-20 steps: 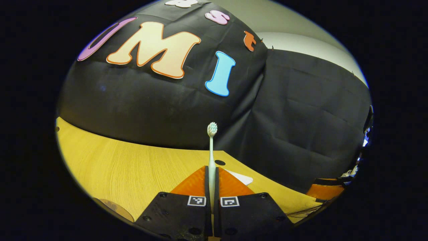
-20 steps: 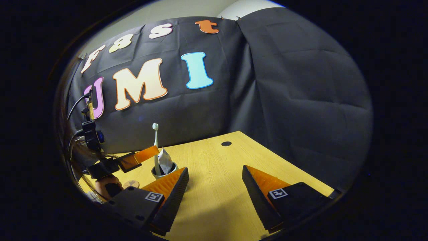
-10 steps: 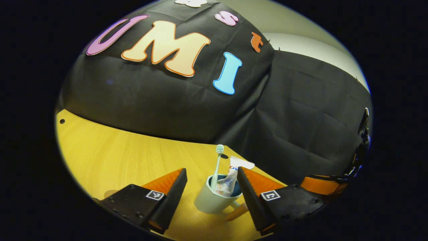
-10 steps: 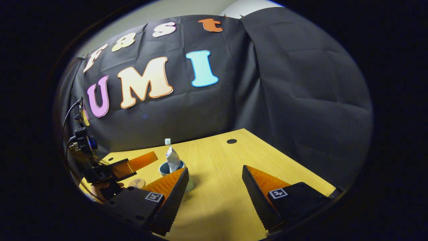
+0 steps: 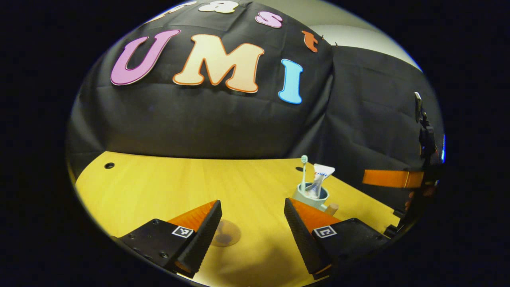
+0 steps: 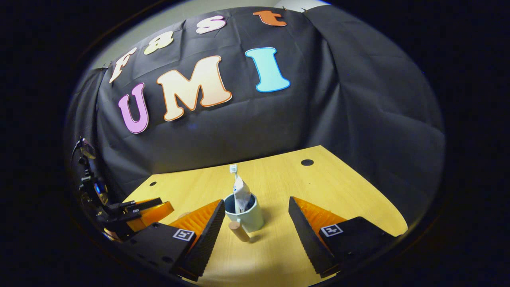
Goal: Put the toothbrush and toothpaste on the desktop into the cup, then pick up the cup and place it on the coaster on the desktop.
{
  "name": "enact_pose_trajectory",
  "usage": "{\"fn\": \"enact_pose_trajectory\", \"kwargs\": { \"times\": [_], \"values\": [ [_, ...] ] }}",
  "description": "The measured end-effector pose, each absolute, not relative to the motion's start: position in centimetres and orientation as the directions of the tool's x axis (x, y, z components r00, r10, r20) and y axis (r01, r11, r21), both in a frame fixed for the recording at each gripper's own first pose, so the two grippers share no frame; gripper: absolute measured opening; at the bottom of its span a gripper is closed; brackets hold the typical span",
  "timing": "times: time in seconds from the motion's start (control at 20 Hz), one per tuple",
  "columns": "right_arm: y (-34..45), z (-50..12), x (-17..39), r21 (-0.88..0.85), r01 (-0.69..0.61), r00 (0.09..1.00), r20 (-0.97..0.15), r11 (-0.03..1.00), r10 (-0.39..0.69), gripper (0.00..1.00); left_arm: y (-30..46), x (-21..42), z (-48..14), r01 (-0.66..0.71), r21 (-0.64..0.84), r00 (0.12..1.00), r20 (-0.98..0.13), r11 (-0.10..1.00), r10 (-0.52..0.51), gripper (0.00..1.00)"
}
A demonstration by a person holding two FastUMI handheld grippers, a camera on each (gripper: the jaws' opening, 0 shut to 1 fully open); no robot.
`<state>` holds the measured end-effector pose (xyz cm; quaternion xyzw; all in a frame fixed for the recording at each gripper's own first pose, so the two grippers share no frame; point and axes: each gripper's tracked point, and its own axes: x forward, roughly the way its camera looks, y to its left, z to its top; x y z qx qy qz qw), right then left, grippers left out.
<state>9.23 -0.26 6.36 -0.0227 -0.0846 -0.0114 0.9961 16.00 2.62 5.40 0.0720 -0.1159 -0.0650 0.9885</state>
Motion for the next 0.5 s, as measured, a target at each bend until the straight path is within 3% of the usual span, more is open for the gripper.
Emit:
{"fn": "enact_pose_trajectory", "kwargs": {
  "times": [0.05, 0.15, 0.5],
  "values": [
    [0.1, 6.5, 9.7, -0.040, 0.020, 0.989, 0.149, 0.999, -0.013, 0.94, 4.0, 15.4, 5.1, 0.082, 0.151, 0.970, 0.216, 0.985, -0.114, 0.93],
    [0.5, 6.4, 10.3, -0.040, 0.017, 0.995, 0.097, 0.999, -0.013, 0.98, 6.6, 14.1, 4.8, 0.027, 0.133, 0.976, 0.211, 0.991, -0.055, 0.93],
    [1.5, 5.1, 11.9, -0.066, 0.022, 0.994, -0.106, 0.998, -0.029, 0.98, 14.4, 9.8, 3.1, -0.135, 0.034, 0.973, 0.196, 0.990, 0.126, 0.93]
  ]
}}
